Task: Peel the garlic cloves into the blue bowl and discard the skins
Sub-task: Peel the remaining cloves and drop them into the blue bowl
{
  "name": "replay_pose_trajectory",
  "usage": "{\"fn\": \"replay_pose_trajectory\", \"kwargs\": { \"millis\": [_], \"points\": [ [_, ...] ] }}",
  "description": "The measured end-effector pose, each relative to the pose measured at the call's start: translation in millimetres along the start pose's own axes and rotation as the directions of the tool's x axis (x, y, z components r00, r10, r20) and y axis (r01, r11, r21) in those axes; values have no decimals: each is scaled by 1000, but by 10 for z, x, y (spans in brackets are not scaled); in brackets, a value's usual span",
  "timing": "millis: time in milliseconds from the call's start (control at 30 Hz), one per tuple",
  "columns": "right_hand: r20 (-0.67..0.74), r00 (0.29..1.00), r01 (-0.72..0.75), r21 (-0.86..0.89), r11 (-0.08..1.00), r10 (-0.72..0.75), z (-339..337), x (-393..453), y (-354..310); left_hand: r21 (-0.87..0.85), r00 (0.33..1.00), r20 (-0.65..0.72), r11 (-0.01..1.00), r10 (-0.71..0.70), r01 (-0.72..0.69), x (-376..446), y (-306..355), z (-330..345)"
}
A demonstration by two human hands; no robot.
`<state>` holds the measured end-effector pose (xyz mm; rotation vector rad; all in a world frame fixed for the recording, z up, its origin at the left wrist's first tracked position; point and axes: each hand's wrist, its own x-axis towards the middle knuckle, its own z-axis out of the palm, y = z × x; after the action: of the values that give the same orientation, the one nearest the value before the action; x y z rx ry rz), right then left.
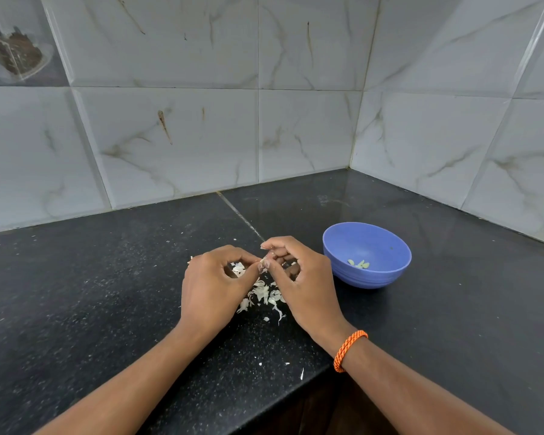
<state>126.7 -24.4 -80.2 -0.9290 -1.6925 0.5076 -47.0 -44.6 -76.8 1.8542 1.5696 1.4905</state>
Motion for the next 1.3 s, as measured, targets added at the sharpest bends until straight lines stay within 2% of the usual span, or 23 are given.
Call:
{"fn": "replay_pose_trajectory", "kwargs": {
  "millis": [467,867,1100,1300],
  "points": [
    [7,993,118,-36,992,-117,16,9,63,146,996,-66,988,54,-44,-26,74,18],
    [60,994,91,67,994,-95,47,3,82,135,996,-90,991,-1,13,-9,23,12],
    [40,992,119,15,993,-120,60,1,100,115,997,-73,993,-3,11,-25,14,13],
    [40,995,94,40,995,-96,64,0,111,101,998,-63,995,-13,19,-17,21,16]
  ]
}}
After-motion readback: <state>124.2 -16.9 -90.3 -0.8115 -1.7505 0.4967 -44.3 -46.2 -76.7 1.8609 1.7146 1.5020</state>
